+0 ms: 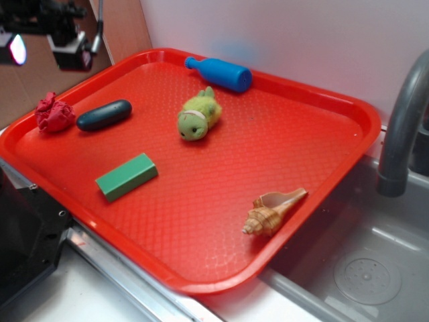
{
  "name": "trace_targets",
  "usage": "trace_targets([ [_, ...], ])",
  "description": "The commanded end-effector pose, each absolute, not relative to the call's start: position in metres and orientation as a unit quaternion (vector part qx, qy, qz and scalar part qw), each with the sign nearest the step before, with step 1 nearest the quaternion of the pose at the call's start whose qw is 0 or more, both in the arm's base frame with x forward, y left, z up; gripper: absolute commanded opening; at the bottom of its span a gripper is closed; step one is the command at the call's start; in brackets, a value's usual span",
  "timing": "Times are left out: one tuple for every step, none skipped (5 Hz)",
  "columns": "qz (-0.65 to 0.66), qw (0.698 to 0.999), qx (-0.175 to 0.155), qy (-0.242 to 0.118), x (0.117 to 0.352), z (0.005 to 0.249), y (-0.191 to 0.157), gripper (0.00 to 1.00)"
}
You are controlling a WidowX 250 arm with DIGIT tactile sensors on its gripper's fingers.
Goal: Grab the red paper.
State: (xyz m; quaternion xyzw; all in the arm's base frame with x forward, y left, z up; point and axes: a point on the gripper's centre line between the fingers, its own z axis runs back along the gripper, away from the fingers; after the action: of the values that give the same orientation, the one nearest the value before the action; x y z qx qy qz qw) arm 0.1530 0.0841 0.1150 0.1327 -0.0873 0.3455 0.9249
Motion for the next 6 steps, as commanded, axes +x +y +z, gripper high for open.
trace_targets([
  [0.344, 0.92, 0.148, -0.114, 0.148, 0.105, 0.116, 1.0],
  [0.344, 0.92, 0.148, -0.114, 0.148, 0.105, 0.116, 1.0],
  [0.344, 0.92, 0.148, -0.114, 0.148, 0.105, 0.116, 1.0],
  [0.373, 0.904, 0.15, -0.143, 0.143, 0.074, 0.147, 1.0],
  [0.408, 0.895, 0.114, -0.139, 0.147, 0.051, 0.182, 1.0],
  [0.43, 0.888, 0.086, -0.135, 0.149, 0.044, 0.192, 1.0],
])
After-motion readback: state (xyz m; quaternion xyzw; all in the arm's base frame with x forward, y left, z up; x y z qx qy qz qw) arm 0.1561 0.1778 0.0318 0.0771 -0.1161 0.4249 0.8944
